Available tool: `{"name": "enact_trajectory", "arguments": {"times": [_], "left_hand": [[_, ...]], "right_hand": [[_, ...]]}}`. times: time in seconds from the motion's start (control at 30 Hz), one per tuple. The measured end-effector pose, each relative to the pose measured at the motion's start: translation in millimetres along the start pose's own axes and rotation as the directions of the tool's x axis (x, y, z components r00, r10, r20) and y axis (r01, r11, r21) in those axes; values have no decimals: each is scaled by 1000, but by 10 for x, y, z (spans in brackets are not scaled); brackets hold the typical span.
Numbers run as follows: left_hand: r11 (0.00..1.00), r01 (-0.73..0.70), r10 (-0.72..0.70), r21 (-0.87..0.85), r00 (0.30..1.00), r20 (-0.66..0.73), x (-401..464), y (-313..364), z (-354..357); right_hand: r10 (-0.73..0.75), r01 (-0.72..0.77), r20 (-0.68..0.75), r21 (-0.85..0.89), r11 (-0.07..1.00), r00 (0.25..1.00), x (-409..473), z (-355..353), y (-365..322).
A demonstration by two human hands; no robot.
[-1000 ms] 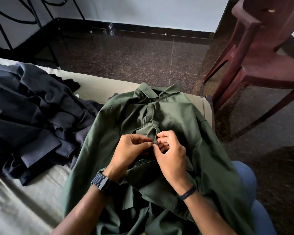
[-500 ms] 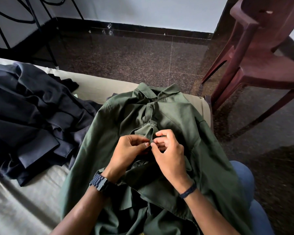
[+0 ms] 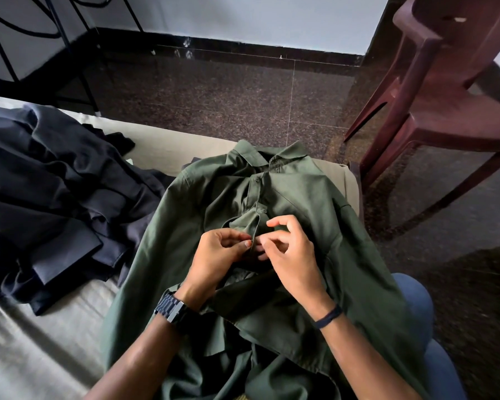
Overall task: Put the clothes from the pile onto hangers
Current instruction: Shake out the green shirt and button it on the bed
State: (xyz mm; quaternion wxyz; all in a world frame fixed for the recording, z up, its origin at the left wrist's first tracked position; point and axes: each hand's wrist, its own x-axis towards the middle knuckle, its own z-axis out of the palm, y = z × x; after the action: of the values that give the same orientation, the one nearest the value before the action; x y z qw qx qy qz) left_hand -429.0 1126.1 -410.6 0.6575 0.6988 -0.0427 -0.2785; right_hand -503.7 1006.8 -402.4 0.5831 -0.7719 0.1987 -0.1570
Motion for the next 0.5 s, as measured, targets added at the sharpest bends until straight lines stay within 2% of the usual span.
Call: {"name": "enact_trajectory", "arguments": {"times": [0.23, 0.37, 0.5], "left_hand": [[986, 84, -77, -146, 996, 55, -25, -38, 31], [985, 63, -54, -161, 997, 60, -63, -35, 73], [989, -6, 7, -149, 1000, 5, -89, -51, 87]], "right_hand": [[-76, 74, -24, -85, 994, 997, -4, 17, 42], [-119, 116, -34, -95, 989, 992, -10, 16, 32], [-126, 123, -46, -76, 990, 991, -20, 31, 24]]}}
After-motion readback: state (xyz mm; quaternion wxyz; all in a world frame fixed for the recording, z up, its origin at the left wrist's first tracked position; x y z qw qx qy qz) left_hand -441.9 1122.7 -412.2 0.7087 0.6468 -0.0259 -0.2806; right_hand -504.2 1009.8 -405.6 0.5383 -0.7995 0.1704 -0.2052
